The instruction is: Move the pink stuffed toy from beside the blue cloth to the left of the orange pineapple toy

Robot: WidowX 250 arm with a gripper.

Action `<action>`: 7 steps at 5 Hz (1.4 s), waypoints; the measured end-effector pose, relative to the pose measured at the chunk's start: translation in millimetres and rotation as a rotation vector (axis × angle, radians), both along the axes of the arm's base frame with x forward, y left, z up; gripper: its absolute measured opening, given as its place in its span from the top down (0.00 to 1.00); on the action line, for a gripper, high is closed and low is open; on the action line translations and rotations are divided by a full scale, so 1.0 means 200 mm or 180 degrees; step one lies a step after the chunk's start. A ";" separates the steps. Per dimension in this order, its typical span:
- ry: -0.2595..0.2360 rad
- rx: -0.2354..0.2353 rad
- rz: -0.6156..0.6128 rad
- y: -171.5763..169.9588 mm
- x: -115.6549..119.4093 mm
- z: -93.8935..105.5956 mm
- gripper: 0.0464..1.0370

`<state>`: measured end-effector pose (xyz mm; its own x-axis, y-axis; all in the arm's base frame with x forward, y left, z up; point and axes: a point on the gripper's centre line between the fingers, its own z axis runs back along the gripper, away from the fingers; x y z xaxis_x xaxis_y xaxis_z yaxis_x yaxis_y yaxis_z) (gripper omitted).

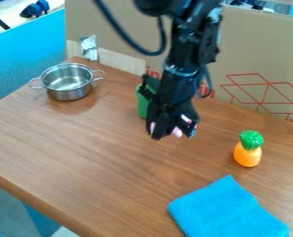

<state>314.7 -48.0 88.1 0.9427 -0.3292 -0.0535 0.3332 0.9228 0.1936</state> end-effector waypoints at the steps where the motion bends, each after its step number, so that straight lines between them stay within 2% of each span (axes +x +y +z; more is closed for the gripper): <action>1: -0.0032 0.0033 -0.0154 -0.09 0.21 0.03 0.90; 2: -0.0086 0.0025 -0.0166 -0.15 0.33 0.01 0.90; 4: 0.0024 0.0040 -0.0102 -0.21 0.32 -0.14 0.90; 5: 0.0181 -0.0031 0.0006 -0.19 0.28 -0.24 0.90; 6: 0.0170 -0.0134 0.0058 -0.17 0.30 -0.26 0.90; 7: 0.0155 -0.0177 0.0016 -0.13 0.32 -0.26 0.86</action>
